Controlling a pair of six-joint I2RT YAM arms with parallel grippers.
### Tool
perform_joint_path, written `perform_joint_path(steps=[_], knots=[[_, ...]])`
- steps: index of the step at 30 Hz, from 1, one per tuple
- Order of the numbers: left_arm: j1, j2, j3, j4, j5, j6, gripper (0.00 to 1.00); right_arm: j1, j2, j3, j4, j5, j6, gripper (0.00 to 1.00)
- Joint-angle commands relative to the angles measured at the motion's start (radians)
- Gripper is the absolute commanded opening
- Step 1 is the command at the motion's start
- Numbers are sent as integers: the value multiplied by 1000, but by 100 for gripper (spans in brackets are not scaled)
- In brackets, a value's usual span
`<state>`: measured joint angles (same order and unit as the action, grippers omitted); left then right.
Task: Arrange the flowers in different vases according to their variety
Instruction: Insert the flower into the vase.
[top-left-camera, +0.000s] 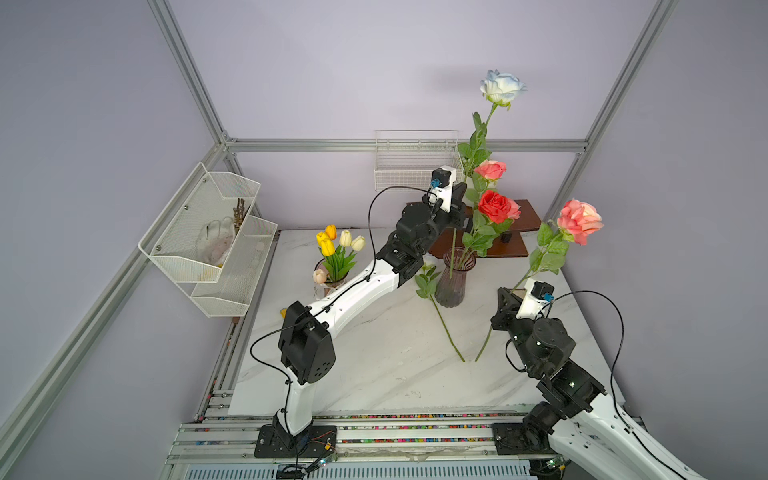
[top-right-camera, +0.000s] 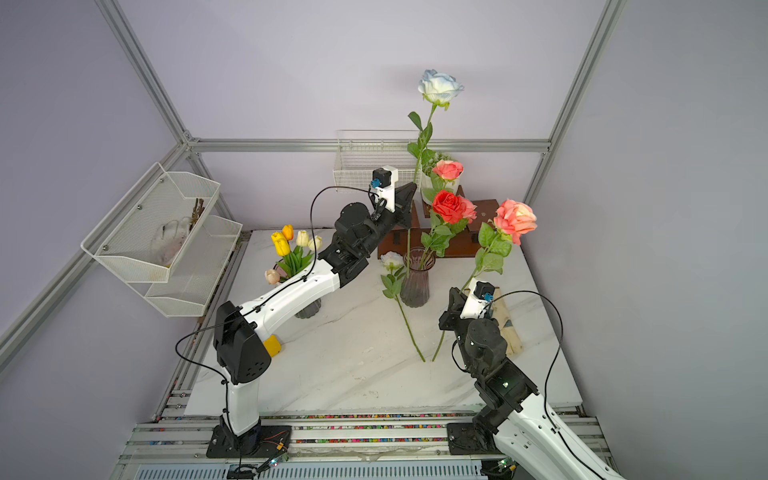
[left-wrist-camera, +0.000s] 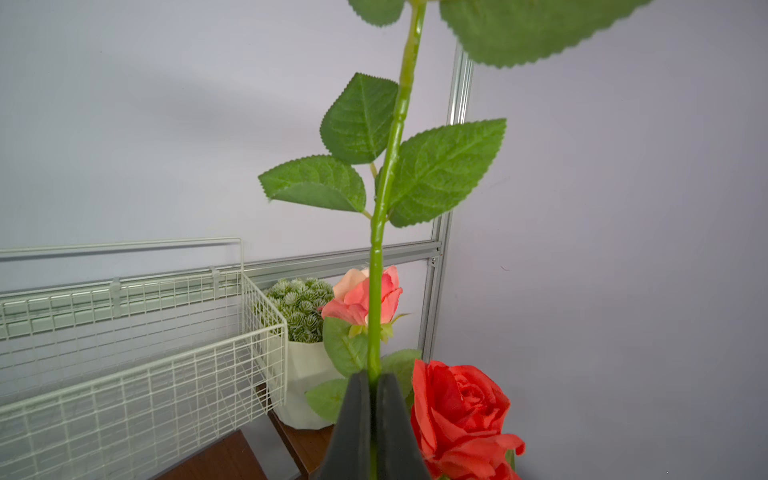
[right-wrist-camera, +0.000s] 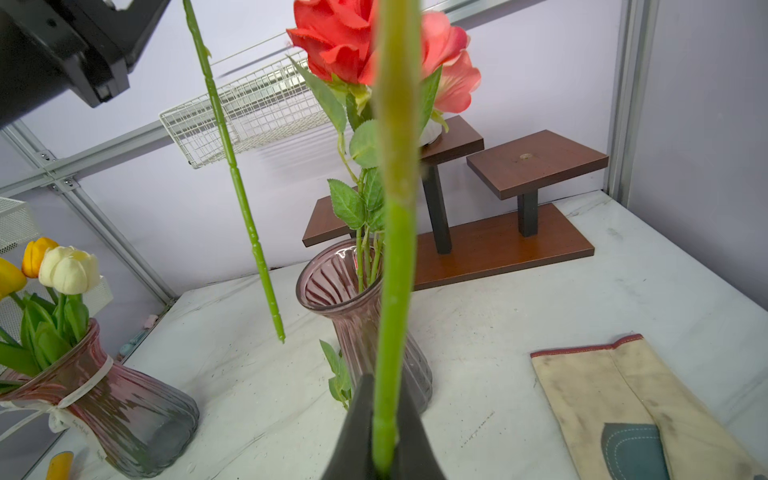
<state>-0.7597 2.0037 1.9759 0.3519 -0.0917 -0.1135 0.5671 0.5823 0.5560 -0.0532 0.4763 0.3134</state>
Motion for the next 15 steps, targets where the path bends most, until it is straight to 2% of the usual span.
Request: perform_joint_path(steps=[1, 8, 15], knots=[[-1, 36, 100, 106, 42, 31, 0, -8, -19, 36, -42, 1, 5, 0], [14, 144, 129, 196, 50, 35, 0, -17, -25, 87, -68, -36, 2, 0], [19, 158, 10, 274, 56, 43, 0, -20, -19, 196, -73, -57, -24, 0]])
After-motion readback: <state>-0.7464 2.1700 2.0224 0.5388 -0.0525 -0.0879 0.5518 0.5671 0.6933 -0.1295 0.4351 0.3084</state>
